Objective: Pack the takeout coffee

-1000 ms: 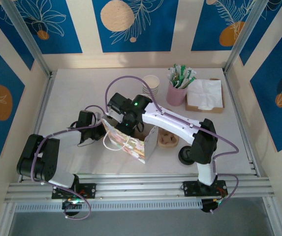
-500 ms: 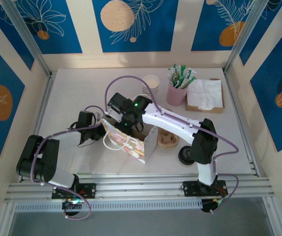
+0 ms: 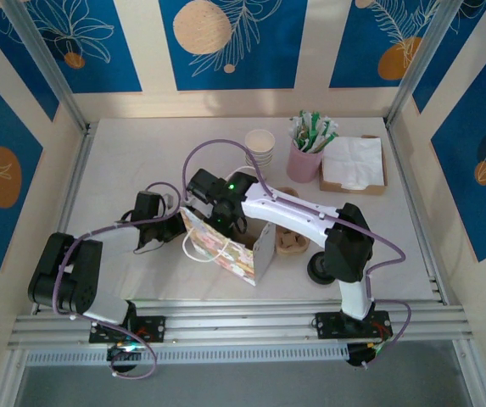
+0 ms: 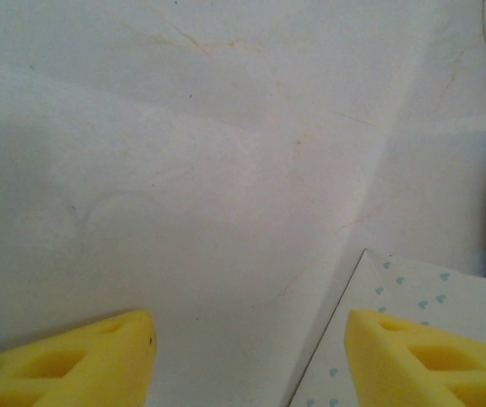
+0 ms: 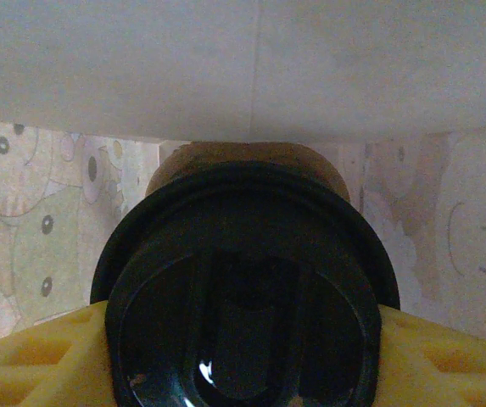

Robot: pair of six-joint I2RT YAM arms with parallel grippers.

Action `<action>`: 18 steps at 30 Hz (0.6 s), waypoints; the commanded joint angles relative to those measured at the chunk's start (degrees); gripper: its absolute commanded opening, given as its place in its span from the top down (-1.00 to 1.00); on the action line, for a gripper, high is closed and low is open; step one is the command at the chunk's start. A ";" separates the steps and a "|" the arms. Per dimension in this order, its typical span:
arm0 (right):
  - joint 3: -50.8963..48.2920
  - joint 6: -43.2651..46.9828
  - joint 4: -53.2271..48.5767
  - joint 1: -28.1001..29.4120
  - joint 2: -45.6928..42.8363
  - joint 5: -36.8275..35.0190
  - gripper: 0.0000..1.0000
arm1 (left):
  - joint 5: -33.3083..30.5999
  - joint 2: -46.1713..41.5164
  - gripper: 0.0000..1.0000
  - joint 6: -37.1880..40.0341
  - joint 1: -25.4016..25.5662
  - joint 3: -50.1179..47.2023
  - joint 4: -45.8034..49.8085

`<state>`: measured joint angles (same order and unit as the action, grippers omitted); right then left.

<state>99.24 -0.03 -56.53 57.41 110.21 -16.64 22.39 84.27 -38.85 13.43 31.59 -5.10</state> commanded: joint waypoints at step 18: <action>-5.36 -2.71 -5.52 1.27 6.31 -2.72 -0.06 | -5.82 -4.43 -0.23 2.04 0.21 0.09 9.20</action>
<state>98.48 -1.15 -55.92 58.35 111.55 -18.90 18.65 81.43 -38.39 13.43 31.59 0.08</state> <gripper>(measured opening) 0.635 0.613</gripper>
